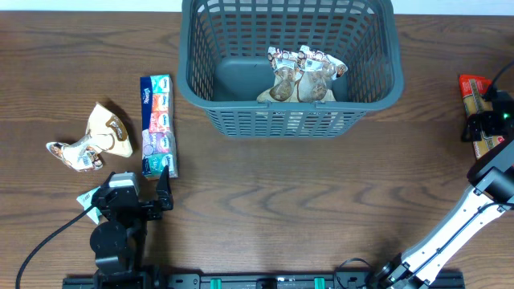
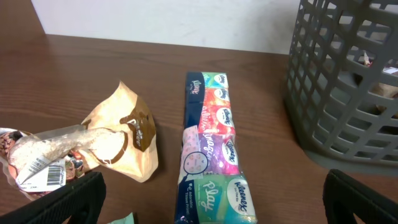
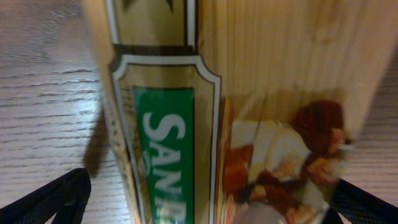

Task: Pack container
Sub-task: 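Close the right gripper on the spaghetti packet and lift it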

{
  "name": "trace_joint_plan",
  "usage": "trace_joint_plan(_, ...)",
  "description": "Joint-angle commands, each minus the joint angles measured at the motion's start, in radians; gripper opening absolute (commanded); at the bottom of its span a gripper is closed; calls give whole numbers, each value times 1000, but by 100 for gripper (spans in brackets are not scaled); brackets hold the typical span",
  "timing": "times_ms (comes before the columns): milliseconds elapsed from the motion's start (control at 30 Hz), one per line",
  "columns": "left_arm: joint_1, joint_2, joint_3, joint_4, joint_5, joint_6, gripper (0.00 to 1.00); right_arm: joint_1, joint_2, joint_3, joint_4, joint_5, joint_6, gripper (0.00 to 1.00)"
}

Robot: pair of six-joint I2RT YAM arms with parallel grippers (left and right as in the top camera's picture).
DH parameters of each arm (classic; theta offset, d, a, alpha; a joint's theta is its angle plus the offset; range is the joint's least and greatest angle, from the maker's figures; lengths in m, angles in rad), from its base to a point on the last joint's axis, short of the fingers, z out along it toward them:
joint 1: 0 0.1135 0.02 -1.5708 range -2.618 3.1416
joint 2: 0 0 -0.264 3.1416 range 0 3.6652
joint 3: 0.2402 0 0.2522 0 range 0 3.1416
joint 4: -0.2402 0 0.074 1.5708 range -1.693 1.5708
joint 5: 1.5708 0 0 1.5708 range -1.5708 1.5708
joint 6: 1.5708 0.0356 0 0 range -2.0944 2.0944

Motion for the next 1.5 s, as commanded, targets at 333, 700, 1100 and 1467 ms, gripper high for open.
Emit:
trace_joint_plan(333,5,-6,-25,-4,10,-1,99,-16,18,-1,25,-16,-1,99)
trace_joint_plan(700,5,-6,-25,-4,10,-2,99,-27,18,-1,43,-70,25,68)
trace_joint_plan(1100,5,-6,-25,-4,10,-2,99,-26,18,-1,58,-137,60,1)
trace_joint_plan(1467,5,-6,-25,-4,10,-2,99,0,-29,11,60,-726,127,1)
